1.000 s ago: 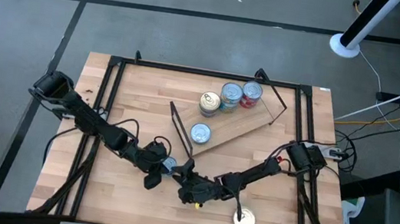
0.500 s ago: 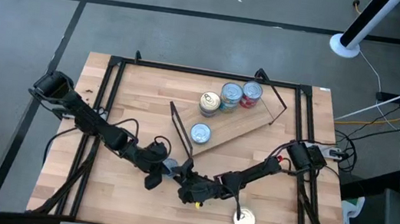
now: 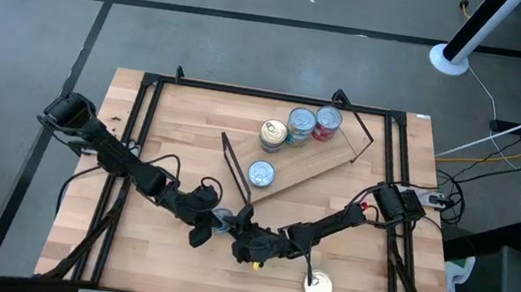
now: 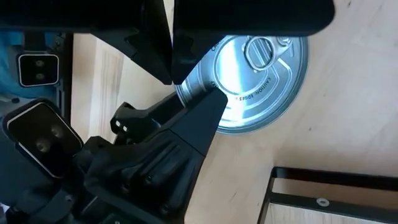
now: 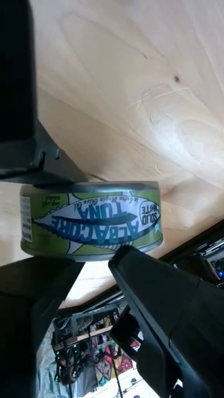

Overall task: Stack canned seafood by type on shelf
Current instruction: Stack the green tuna can on top of the green tuna can on the shelf

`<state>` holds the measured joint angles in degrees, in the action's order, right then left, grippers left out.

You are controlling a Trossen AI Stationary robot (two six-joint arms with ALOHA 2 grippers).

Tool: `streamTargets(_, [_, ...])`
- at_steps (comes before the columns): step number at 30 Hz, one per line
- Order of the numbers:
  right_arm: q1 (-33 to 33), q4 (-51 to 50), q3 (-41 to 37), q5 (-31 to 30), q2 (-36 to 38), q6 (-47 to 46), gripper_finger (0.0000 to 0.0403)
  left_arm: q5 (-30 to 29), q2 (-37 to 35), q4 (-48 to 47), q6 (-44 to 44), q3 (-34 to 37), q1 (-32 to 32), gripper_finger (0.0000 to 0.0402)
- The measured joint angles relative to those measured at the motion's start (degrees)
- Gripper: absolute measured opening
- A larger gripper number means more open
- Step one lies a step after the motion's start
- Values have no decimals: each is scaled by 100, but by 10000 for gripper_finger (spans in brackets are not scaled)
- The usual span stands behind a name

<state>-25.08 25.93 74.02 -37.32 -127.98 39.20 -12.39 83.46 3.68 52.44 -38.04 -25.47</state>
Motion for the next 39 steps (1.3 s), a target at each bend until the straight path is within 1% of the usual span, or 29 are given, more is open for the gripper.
streamTargets(1, [-2, 2, 0, -2, 0, 0, 137, 2, 0, 0, 19, 0, 0, 4])
streamTargets(4, [-7, 0, 0, 48, 0, 3, 134, -5, 0, 13, 248, 0, 0, 25])
streamTargets(7, [-40, 0, 0, 60, -2, 6, 135, -4, 0, 4, 447, 0, 0, 61])
streamTargets(9, [-74, -27, 0, 45, 12, 4, 145, 34, -10, 6, 438, 0, 0, 87])
streamTargets(12, [-170, -228, -11, 41, 100, 17, 157, 437, -105, 2, 161, 4, 24, 117])
streamTargets(15, [-272, -407, -17, 34, 220, 13, 151, 930, -255, 12, 27, 4, 39, 132])
streamTargets(19, [-427, -566, -20, 3, 394, 14, 140, 1116, -395, -3, 172, 4, 39, 136])
streamTargets(26, [-773, -1051, -17, -274, 706, 5, 146, 1144, -463, -22, 182, 4, 39, 128])
streamTargets(31, [-1115, -1791, -13, -743, 1060, -3, 144, 1144, -463, -25, 398, 4, 39, 128])
streamTargets(35, [-1409, -2351, -13, -1323, 1353, -16, 144, 1142, -463, -24, 565, 4, 39, 128])
streamTargets(39, [-1662, -3122, -9, -1556, 1681, -479, 144, 1129, -463, -4, 571, 4, 39, 127])
